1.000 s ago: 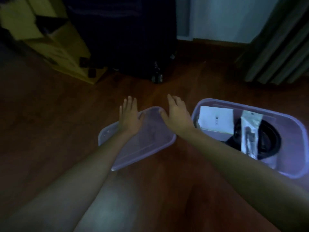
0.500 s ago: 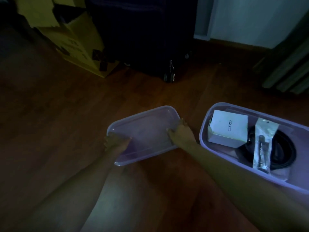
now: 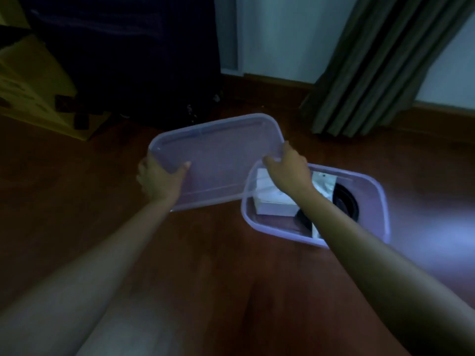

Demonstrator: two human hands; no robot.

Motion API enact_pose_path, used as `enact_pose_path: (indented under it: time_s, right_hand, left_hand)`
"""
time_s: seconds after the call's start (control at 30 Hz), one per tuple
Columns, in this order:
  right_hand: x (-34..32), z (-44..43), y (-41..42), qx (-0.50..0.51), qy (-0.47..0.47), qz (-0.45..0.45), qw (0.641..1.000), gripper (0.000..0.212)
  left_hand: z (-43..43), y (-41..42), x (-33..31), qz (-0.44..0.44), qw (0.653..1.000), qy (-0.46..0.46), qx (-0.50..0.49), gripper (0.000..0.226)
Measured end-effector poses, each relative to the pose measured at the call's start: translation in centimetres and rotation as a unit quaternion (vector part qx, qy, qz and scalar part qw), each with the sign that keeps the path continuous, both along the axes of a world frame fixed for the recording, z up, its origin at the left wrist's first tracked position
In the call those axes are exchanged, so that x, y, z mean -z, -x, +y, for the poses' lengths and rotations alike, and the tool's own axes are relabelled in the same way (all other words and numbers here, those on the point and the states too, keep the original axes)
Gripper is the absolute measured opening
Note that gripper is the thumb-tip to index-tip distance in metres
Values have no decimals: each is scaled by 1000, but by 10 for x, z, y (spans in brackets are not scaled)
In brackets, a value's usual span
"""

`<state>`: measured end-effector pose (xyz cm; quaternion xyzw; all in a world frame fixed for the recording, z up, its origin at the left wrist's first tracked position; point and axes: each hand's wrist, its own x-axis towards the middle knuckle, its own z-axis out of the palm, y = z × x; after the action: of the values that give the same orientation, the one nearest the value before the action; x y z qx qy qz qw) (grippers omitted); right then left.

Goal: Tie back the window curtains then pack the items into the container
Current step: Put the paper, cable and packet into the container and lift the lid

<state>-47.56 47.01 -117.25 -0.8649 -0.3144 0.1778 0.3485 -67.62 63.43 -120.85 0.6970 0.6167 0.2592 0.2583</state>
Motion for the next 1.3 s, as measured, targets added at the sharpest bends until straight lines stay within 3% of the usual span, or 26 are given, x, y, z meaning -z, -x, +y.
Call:
enact_pose_path:
  time_s: [0.1,0.2,0.3,0.53,0.77,1.13,1.3]
  right_hand:
    - [-3,-60,-31,63,26,-5,998,47]
    - [1,-116,-51,141,46,-14,989,30]
    - [16,-153,-60,184,81,-17,979,31]
    - [42,-190,-63,218,87,-42,971,41]
    - [50,-194,-56,201,113,-54,971,39]
    - [63,-204,-42,197,81,-112,971,37]
    - [66,-207,-40,187,78,-115,972,47]
  left_hand:
    - [-31,-49,2,-24,996,-10,87,88]
    - [-59,-85,11,-17,984,-24,173,81]
    - [-84,-109,21,11,974,-26,223,81]
    - [-115,-121,38,34,960,-19,276,79]
    - [-121,-114,34,38,962,-31,268,51]
    - [-118,-104,39,20,960,2,280,56]
    - [-121,-103,38,45,951,-9,306,52]
